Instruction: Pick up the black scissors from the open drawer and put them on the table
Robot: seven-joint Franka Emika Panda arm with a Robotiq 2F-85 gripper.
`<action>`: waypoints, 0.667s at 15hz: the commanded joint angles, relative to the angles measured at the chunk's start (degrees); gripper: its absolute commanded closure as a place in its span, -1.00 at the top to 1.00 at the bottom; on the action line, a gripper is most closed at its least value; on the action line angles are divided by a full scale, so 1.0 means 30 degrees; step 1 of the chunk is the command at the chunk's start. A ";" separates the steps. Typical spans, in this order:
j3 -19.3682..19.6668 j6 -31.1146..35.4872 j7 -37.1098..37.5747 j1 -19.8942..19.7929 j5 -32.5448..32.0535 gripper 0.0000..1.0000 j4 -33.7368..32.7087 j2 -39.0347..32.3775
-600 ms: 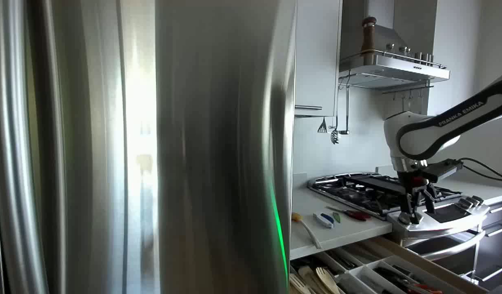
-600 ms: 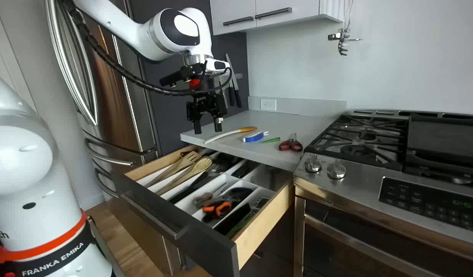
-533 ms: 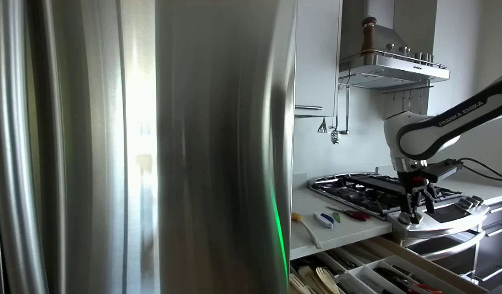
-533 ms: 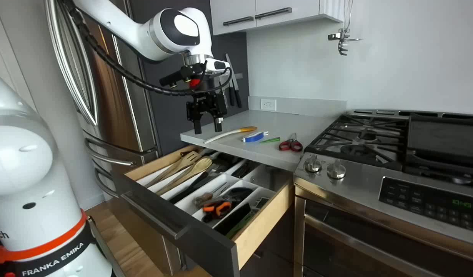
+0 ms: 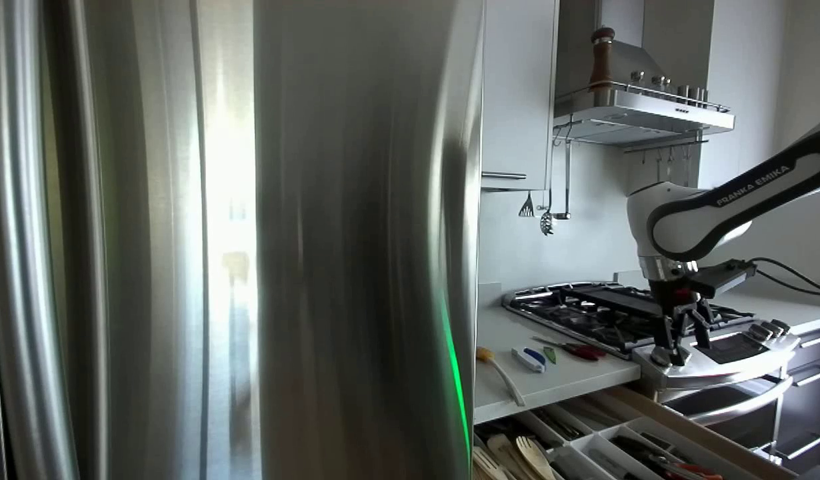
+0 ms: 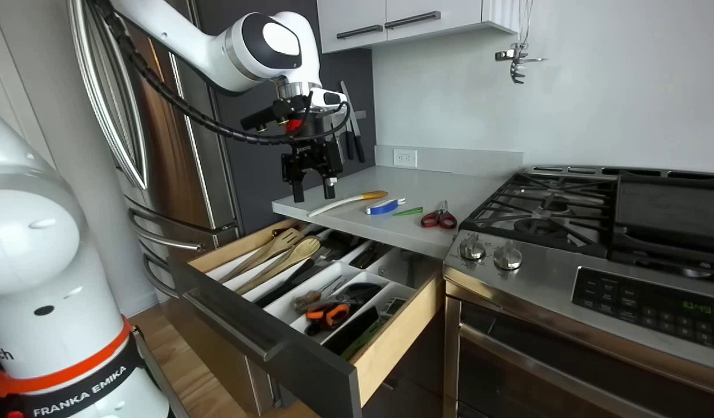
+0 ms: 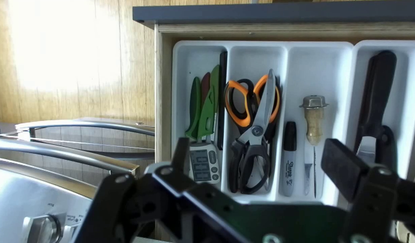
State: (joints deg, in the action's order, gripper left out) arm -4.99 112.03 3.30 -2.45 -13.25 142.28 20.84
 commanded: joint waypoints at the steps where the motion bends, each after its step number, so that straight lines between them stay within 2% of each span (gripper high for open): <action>1: 0.0300 -0.0054 0.0093 0.0326 -0.0099 1.00 -0.0028 -0.0015; 4: 0.0775 0.0682 -0.0284 0.0245 0.0501 1.00 -0.0984 -0.1425; 10: 0.2335 0.4060 -0.1266 0.0132 0.4710 1.00 -0.2496 -0.5633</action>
State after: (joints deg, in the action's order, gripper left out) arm 0.06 121.53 0.83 -2.25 -4.75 137.97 11.46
